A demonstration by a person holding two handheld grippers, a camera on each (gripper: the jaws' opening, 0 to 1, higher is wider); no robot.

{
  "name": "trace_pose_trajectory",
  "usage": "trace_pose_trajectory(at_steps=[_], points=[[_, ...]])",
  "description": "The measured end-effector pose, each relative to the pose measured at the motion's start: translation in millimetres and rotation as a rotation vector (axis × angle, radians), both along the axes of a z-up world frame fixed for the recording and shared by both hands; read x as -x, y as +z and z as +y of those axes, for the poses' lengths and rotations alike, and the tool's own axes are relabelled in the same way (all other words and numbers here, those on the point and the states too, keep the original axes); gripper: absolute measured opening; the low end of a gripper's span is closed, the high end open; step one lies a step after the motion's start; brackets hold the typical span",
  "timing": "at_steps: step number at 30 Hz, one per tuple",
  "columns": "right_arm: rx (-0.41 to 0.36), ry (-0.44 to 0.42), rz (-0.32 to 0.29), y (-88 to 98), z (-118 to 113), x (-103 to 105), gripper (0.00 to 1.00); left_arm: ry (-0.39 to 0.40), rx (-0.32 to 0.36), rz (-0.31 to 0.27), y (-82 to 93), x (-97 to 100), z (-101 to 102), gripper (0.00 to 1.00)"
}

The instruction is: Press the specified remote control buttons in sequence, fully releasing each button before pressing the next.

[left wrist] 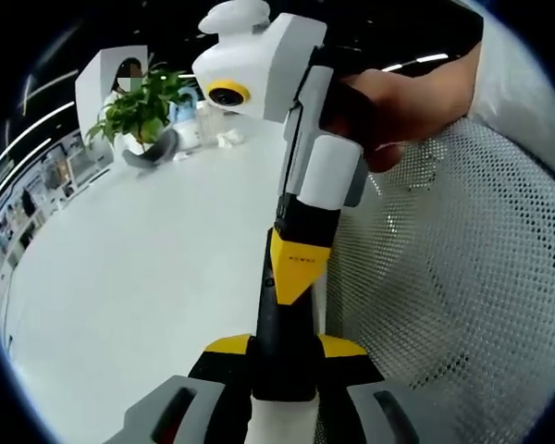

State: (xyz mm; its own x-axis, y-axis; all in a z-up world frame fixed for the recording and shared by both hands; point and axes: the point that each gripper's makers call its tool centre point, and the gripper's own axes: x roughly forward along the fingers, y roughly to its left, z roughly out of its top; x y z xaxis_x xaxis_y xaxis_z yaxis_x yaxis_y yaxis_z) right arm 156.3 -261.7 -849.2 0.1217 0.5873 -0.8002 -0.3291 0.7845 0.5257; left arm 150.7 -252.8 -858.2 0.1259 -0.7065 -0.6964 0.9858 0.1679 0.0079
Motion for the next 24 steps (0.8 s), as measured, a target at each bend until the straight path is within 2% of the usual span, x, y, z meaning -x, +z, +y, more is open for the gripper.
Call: trace_pose_trajectory(at_steps=[15, 24], points=[[-0.035, -0.042, 0.022, -1.3, -3.0, -1.9, 0.0, 0.004, 0.001, 0.012, -0.5, 0.0, 1.1, 0.25], [-0.029, -0.034, 0.018, -1.9, -2.9, -2.4, 0.0, 0.001, 0.005, 0.01, -1.2, -0.1, 0.7, 0.25]])
